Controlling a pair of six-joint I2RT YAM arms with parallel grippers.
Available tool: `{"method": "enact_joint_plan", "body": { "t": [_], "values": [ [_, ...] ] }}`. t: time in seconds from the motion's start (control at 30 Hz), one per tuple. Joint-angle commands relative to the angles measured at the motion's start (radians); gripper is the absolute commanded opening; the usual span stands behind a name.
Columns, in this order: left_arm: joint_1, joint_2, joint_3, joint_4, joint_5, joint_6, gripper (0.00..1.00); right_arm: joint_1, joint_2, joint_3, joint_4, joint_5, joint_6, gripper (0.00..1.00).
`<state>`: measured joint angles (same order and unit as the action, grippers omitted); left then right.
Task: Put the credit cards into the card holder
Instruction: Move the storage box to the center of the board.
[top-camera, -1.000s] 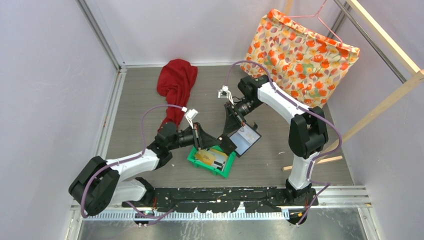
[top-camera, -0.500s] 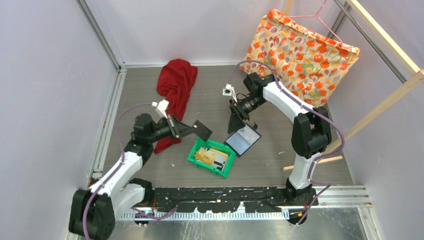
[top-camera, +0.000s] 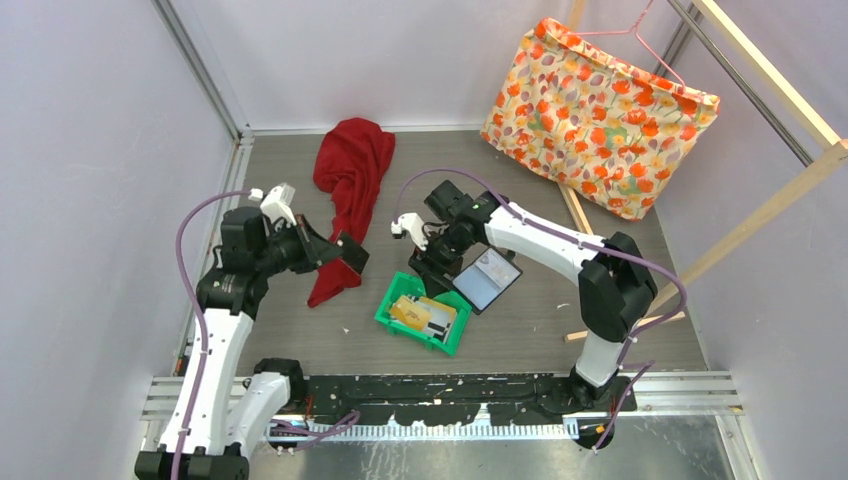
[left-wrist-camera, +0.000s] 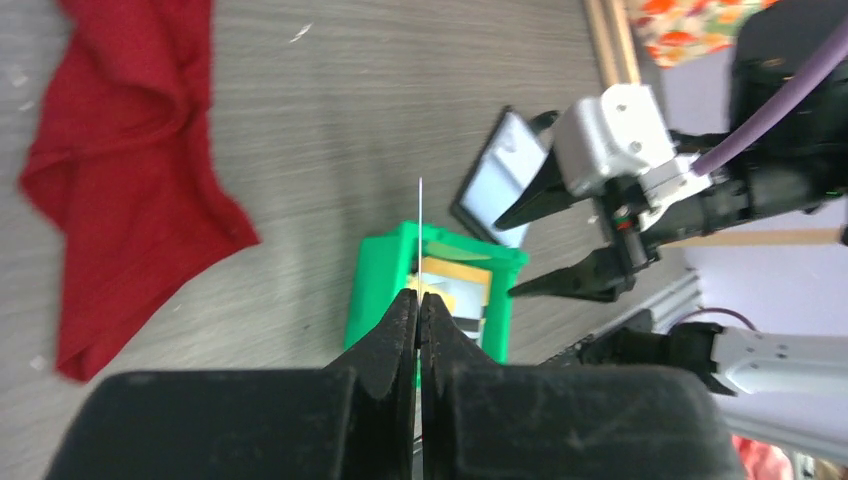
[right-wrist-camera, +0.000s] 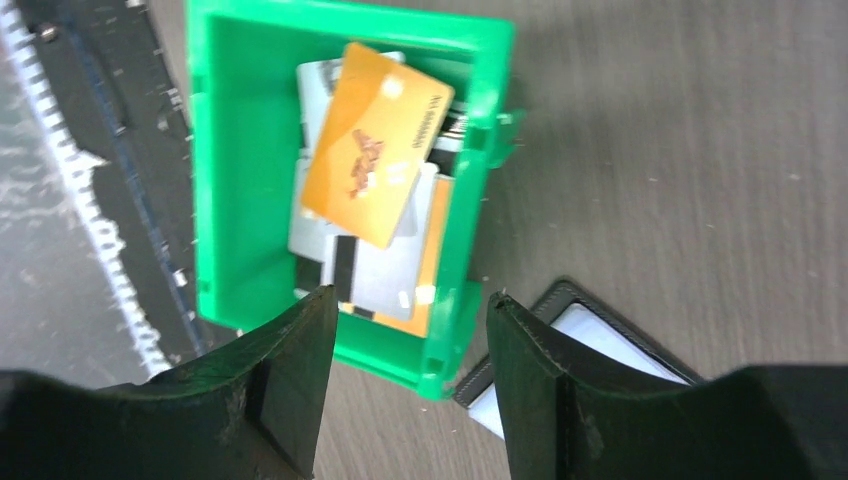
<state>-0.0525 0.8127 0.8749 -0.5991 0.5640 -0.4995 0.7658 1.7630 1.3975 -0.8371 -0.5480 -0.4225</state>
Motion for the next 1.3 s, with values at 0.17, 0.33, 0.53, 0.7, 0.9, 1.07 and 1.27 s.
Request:
{"method": "enact_joint_plan", "body": {
  "t": [0.17,0.33,0.53,0.7,0.9,1.07,1.27],
  "values": [
    [0.007,-0.150,-0.008,-0.160,-0.276,0.018,0.00,0.066,0.044,-0.026,0.181,0.246,0.128,0.50],
    [0.007,-0.208,-0.049,-0.148,-0.284,-0.021,0.00,0.077,0.073,-0.006,0.200,0.279,0.175,0.22],
    [0.008,-0.252,-0.071,-0.147,-0.280,-0.039,0.00,0.069,0.092,0.058,0.268,0.374,0.278,0.02],
    [0.008,-0.276,-0.078,-0.122,-0.227,-0.049,0.00,0.001,0.161,0.174,0.317,0.472,0.405,0.01],
    [0.008,-0.297,-0.178,0.067,-0.020,-0.146,0.00,-0.120,0.284,0.335,0.333,0.545,0.486,0.01],
    [0.007,-0.274,-0.294,0.317,0.132,-0.298,0.00,-0.203,0.404,0.509,0.278,0.545,0.503,0.02],
    [0.005,-0.260,-0.377,0.467,0.179,-0.390,0.00,-0.270,0.502,0.639,0.213,0.481,0.511,0.24]
  ]
}}
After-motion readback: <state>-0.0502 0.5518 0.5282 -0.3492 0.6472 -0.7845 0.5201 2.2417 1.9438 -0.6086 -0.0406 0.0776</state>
